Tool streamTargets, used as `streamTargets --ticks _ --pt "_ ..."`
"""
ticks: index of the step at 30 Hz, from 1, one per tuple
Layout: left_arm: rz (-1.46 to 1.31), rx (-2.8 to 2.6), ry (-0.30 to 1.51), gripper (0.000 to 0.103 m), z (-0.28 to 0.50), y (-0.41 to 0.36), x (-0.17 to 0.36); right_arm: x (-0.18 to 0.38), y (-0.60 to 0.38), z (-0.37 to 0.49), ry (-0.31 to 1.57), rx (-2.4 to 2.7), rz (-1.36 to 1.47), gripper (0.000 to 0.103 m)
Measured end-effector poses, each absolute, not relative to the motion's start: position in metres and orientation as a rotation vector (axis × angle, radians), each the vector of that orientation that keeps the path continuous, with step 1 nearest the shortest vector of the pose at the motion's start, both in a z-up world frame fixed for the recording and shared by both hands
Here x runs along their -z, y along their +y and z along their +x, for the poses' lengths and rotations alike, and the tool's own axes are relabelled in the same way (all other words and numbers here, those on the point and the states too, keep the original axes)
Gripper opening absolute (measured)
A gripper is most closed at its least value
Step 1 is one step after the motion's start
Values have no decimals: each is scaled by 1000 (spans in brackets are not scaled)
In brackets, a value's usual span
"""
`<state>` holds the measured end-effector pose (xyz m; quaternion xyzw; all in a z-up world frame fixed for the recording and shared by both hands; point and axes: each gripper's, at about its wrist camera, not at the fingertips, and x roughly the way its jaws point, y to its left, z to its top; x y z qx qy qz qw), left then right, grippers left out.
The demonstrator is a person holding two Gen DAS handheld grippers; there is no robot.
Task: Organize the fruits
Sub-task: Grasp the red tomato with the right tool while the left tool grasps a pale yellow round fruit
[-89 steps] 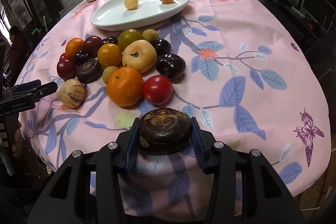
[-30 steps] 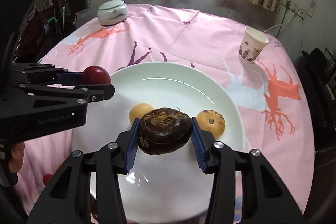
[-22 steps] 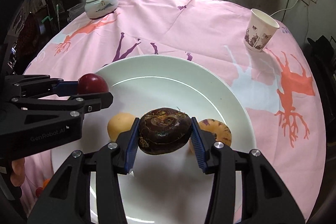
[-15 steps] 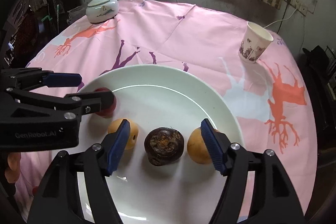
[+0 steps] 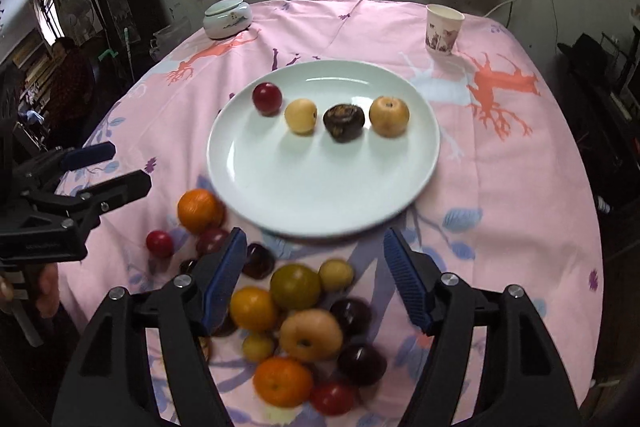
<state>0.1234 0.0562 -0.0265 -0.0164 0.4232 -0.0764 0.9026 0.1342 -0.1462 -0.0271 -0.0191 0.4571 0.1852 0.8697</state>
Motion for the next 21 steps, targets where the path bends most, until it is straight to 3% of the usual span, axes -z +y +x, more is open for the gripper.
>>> streamTargets --ticks 10,21 --pt "24 134 867 97 13 47 64 49 -163 18 889 -245 -48 71" --pt "51 165 875 97 -2 37 74 66 -162 4 906 -300 20 71"
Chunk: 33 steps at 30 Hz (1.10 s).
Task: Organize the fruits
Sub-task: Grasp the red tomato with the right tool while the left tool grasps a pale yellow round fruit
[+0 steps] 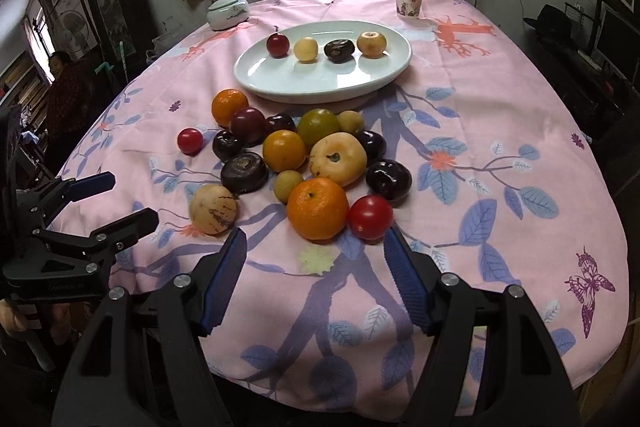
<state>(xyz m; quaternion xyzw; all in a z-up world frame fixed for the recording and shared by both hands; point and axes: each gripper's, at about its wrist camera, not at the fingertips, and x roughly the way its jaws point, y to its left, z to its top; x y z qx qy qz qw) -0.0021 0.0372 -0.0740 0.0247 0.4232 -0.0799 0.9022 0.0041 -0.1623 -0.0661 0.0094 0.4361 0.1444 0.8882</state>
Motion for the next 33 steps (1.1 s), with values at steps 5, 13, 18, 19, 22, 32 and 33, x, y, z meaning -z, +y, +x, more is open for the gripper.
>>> streamTargets --ticks 5,13,18,19,22,32,33 --pt "40 130 872 97 5 50 73 76 -180 12 932 -239 42 71" --pt "-20 66 890 97 20 80 75 99 -185 32 974 -226 29 43" --pt "-17 57 913 97 28 80 81 108 -179 50 965 -253 30 33" --pt "-24 66 921 97 29 80 82 107 -177 50 964 -249 18 33" --pt "-34 108 941 97 29 71 85 105 -176 45 964 -244 8 33" --pt "128 210 947 96 33 -1 102 95 -196 24 956 -213 59 33" --pt "127 211 947 94 35 -5 104 96 -197 24 958 -216 64 33"
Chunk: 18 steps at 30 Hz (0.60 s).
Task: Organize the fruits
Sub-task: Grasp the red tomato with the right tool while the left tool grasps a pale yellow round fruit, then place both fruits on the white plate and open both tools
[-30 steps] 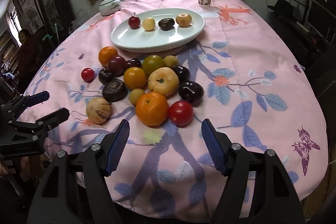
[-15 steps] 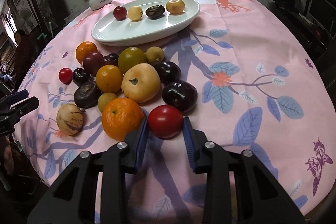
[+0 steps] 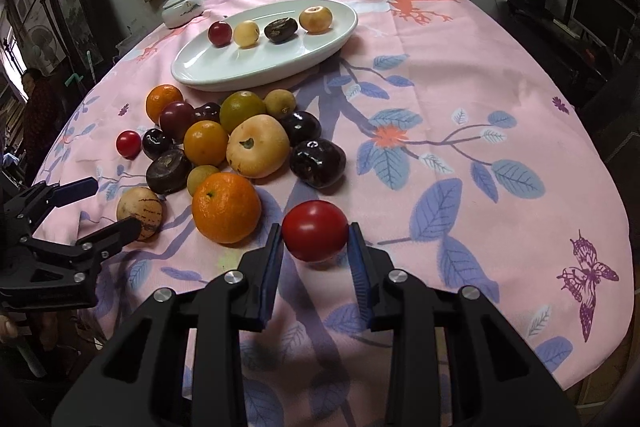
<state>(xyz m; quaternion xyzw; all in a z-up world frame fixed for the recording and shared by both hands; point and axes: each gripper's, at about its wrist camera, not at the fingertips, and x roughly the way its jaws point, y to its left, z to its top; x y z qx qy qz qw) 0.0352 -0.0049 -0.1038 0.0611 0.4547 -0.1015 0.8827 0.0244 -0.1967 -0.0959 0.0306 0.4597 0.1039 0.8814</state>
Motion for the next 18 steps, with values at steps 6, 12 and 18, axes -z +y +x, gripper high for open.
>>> streamTargets --ticks 6,12,18 --pt "78 291 983 41 39 -18 112 100 -198 23 973 -242 84 33" --pt "42 305 937 40 23 -10 91 92 -192 17 951 -270 93 33" --pt "29 298 912 40 15 -2 80 86 -182 10 937 -288 82 33"
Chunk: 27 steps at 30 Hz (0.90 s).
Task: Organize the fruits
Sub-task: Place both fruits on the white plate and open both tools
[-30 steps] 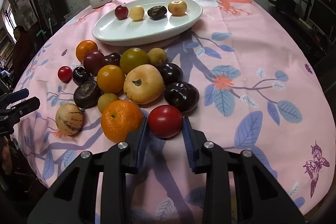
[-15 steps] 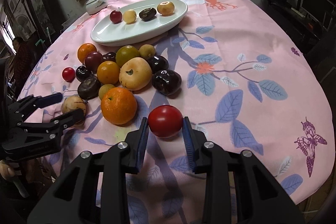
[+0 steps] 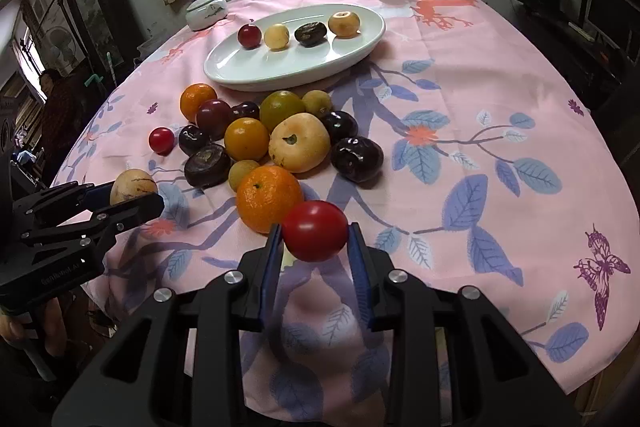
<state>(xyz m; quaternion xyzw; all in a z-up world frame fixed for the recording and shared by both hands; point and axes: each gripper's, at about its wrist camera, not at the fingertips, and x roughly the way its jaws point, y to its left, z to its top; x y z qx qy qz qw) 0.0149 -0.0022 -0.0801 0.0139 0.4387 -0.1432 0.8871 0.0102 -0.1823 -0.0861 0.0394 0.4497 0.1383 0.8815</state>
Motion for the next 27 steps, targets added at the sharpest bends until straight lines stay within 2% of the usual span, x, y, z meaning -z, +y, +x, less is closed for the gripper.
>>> streamTargets --ticks 17,27 --pt "4 281 871 41 32 20 55 60 -163 25 882 -327 45 33" --pt "37 224 872 41 166 21 23 28 -136 142 816 -389 -118 33"
